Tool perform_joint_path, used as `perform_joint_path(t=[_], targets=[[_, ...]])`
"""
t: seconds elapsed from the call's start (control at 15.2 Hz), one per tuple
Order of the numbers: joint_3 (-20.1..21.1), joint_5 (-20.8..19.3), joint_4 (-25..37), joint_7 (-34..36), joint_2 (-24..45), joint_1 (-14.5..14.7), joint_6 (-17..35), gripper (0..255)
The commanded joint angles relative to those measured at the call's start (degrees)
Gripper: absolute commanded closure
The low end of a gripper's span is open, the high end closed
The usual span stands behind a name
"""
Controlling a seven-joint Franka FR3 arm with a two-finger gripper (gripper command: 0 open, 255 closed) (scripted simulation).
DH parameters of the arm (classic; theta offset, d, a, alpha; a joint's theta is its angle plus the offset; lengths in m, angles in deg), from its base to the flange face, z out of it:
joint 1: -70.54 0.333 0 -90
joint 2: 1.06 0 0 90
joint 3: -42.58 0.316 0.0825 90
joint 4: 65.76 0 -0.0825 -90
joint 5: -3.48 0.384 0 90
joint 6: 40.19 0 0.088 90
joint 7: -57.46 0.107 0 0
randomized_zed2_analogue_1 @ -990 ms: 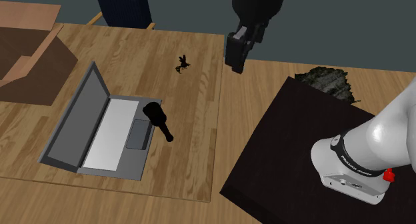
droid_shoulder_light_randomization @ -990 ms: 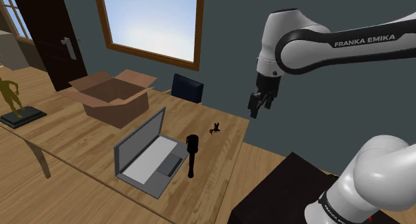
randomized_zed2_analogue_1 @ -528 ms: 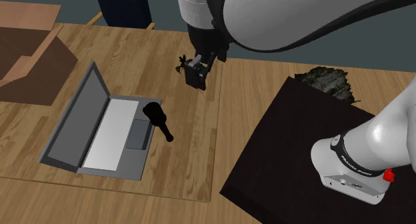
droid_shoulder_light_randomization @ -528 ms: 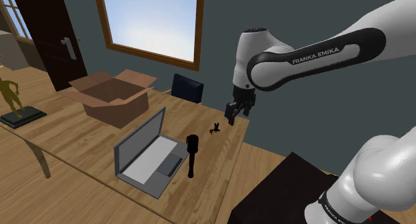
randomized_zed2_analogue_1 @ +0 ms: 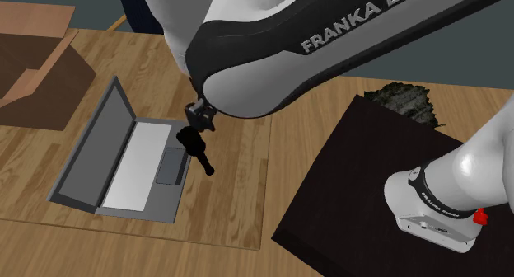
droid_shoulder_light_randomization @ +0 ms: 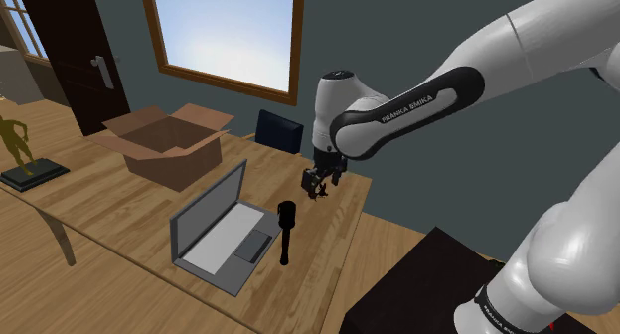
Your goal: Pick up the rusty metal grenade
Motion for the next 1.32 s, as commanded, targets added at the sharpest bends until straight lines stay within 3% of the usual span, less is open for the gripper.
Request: perform_joint_path(t=[0.0,0.53,1.19,1.25], targets=[[0.41,-1.94,3.22,2.37,4.75,0.28,1.79,0],[-0.73,-9.56,17.23,10.75,22.60,3.98,6.28,0],[-2.01,-11.64,16.87,12.43,26.80,4.88,10.66,0],[-1.99,-11.61,16.89,12.39,26.76,4.85,10.60,255]])
